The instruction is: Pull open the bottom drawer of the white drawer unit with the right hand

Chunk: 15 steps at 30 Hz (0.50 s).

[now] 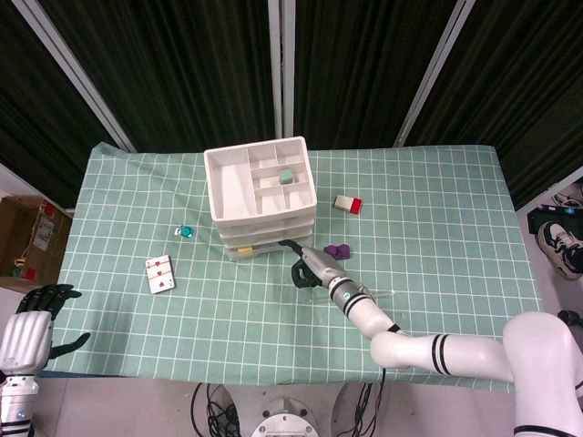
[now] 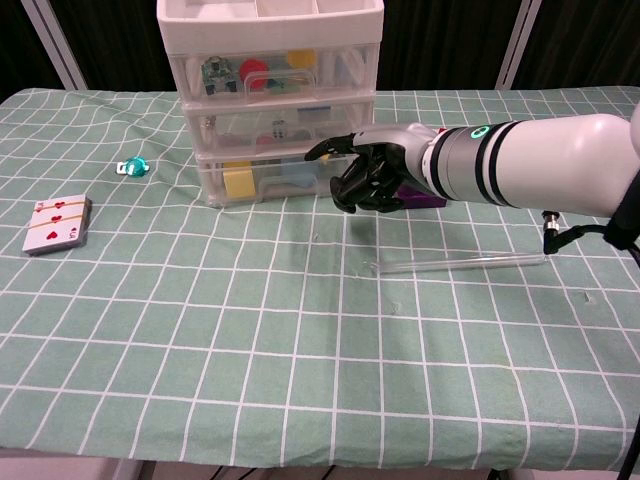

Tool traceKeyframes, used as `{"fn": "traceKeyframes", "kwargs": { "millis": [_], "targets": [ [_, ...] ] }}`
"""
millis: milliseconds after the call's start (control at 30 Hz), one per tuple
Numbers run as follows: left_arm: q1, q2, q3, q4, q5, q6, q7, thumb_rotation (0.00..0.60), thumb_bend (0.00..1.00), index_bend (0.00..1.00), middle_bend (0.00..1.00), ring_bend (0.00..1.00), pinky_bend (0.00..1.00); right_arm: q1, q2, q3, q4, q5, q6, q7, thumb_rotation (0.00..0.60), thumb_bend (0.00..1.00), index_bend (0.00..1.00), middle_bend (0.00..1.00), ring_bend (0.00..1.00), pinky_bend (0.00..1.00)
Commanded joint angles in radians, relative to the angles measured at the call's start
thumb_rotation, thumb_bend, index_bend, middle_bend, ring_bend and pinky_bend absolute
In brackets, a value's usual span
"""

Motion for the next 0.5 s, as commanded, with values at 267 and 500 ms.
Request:
{"fn": "traceKeyframes", "kwargs": {
  "millis": [267,500],
  "targets": [
    [0.007,-0.002,0.001,0.002,-0.006,0.004,-0.008,0.6,0.0,0.32,0.23,0.18,0.19,0.027,-0.022,0.004,0.058,0.067,-0.033,-0.031,0.6,0.67,0.07,0.71,0.82,0.93],
    [0.005,-0.004,-0.001,0.006,-0.003,0.004,-0.011,0.6,0.0,0.32,0.23,0.18,0.19,-0.005,0.035,-0.001,-0.02,0.051,-0.061,-0.012,0.6,0.67,0.12,0.71,0.82,0.93]
  ]
}}
